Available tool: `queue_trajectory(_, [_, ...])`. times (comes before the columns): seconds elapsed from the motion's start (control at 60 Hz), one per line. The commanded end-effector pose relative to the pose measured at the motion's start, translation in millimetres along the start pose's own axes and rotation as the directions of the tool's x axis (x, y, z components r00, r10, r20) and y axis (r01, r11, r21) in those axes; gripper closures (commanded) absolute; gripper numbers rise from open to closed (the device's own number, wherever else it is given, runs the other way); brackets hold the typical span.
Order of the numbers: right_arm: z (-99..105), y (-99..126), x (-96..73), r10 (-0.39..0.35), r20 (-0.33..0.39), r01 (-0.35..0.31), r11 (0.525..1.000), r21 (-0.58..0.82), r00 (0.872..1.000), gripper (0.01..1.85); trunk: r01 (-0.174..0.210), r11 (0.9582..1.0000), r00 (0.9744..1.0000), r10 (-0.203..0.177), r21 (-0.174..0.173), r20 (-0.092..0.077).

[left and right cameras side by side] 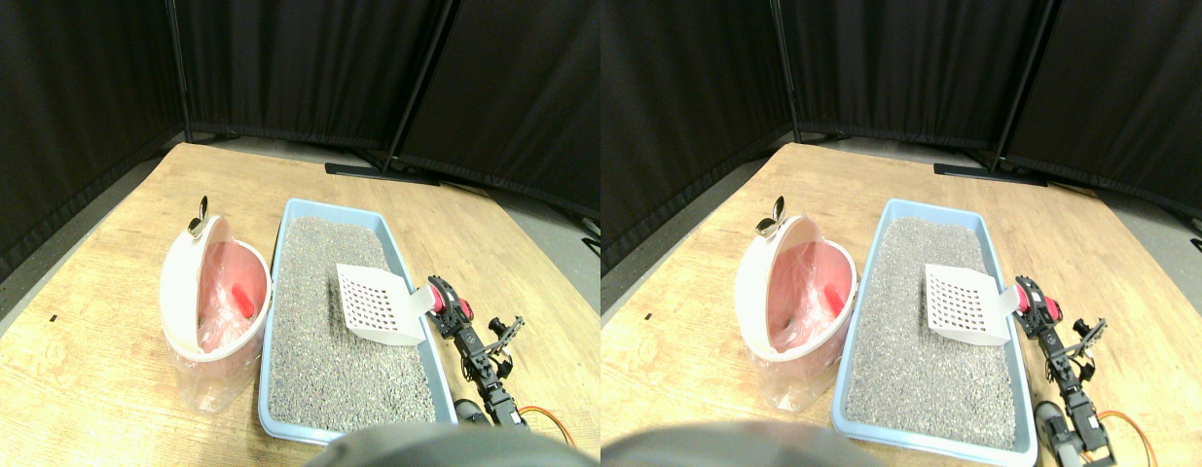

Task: Scoop (unimanual)

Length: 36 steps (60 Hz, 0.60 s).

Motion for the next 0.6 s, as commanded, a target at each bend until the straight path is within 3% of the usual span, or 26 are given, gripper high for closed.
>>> queue_trajectory(0.017, [-7.9, -15.3, -5.0, -0.129, -0.022, 0.128, 0.991, -0.035, 0.991, 1.81, 0.016, 0.9998, 0.9999, -0.016, -0.014, 0.005])
queue_trajectory(0.05, [-8.8, -16.0, -5.9, -0.148, -0.033, 0.146, 0.988, -0.04, 0.989, 1.81, 0.016, 0.9998, 0.9999, -0.016, -0.014, 0.005])
queue_trajectory(0.067, [-8.7, -15.7, -8.6, -0.184, -0.06, 0.182, 0.982, -0.045, 0.981, 1.81, 0.016, 0.9998, 0.9999, -0.016, -0.014, 0.005])
queue_trajectory(0.117, [-6.8, -14.3, -10.9, -0.218, -0.087, 0.212, 0.975, -0.064, 0.972, 1.67, 0.018, 0.9998, 0.9998, -0.018, -0.011, 0.002])
queue_trajectory(0.133, [-1.5, -9.9, -15.1, -0.277, -0.138, 0.269, 0.96, -0.079, 0.951, 1.31, 0.018, 0.9998, 0.9998, -0.018, -0.011, 0.002])
queue_trajectory(0.15, [-1.5, -9.9, -15.1, -0.277, -0.138, 0.269, 0.96, -0.079, 0.951, 1.31, 0.018, 0.9998, 0.9998, -0.018, -0.011, 0.002])
queue_trajectory(0.167, [1.3, -7.9, -16.8, -0.292, -0.16, 0.281, 0.955, -0.091, 0.943, 1.16, 0.018, 0.9998, 0.9998, -0.018, -0.011, 0.002])
queue_trajectory(0.2, [2.5, -7.0, -17.6, -0.295, -0.17, 0.282, 0.955, -0.097, 0.94, 1.09, 0.018, 0.9998, 0.9998, -0.018, -0.011, 0.002])
queue_trajectory(0.233, [10.2, -2.0, -22.2, -0.303, -0.218, 0.29, 0.953, -0.093, 0.927, 0.8, 0.023, 0.9997, 0.9997, -0.023, -0.009, 0.004])
queue_trajectory(0.283, [17.3, 3.9, -27.6, -0.291, -0.221, 0.276, 0.956, -0.097, 0.931, 0.64, 0.027, 0.9996, 0.9996, -0.027, -0.006, 0.002])
queue_trajectory(0.333, [17.3, 3.9, -27.6, -0.291, -0.221, 0.276, 0.956, -0.097, 0.931, 0.64, 0.027, 0.9996, 0.9996, -0.027, -0.006, 0.002])
queue_trajectory(0.383, [21.7, 8.5, -31.9, -0.251, -0.184, 0.232, 0.965, -0.119, 0.95, 0.59, 0.03, 0.9996, 0.9996, -0.03, -0.005, 0.003])
queue_trajectory(0.517, [26.6, 11.4, -35.8, -0.201, -0.146, 0.181, 0.974, -0.139, 0.969, 0.58, 0.036, 0.9994, 0.9994, -0.036, -0.002, 0.001])
queue_trajectory(0.6, [33.9, 15.9, -40.1, -0.202, -0.135, 0.179, 0.97, -0.165, 0.97, 0.61, 0.044, 0.999, 0.999, -0.044, 0.003, 0.001])
